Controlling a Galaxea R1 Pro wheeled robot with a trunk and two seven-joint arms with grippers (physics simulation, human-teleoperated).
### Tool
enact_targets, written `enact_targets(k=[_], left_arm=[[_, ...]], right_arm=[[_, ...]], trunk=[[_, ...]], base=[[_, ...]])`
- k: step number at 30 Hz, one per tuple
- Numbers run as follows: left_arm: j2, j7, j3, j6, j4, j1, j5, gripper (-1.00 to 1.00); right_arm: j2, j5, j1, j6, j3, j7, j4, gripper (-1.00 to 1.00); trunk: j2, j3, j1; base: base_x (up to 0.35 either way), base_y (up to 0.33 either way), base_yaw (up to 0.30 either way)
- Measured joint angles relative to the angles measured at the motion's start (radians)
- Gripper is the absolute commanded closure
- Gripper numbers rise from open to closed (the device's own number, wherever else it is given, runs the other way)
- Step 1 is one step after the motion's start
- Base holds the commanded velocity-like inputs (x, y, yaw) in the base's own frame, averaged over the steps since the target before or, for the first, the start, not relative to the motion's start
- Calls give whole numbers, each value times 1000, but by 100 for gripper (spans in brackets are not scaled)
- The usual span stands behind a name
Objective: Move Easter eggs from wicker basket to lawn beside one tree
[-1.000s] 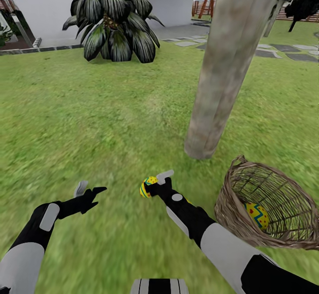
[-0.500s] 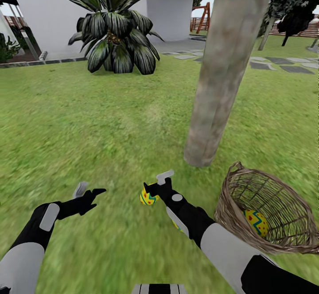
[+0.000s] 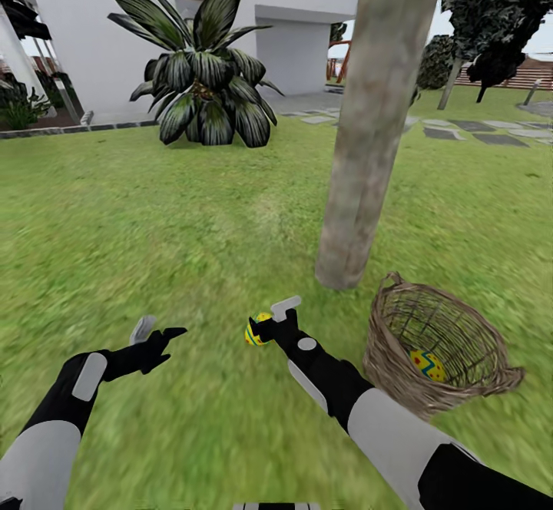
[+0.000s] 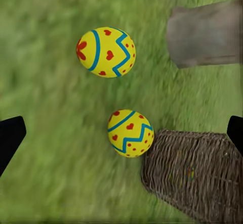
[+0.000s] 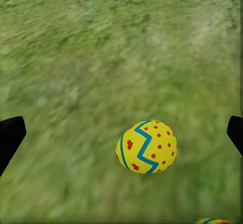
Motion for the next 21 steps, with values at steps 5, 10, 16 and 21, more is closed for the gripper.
enact_targets(k=[5,10,16,21], left_arm=[[0,0,1,0,0,0,1,-100],[0,1,1,0,2,0,3,-100],[0,-3,1,-1,15,0,4,-100],[1,-5,0,-1,28,0,4,-100]], right_arm=[[0,0,0,1,0,0,0,-100],[0,2,0,-1,0,0,0,-100],[0,3,1,1,0,0,-14,-100],[0,3,11,2,0,0,-35,-100]], trunk=[[1,19,-2],[2,40,-5],[2,48,-5],[2,56,-5]], base=[[-30,-8,0],[-3,-1,0],[0,0,0],[0,0,0]])
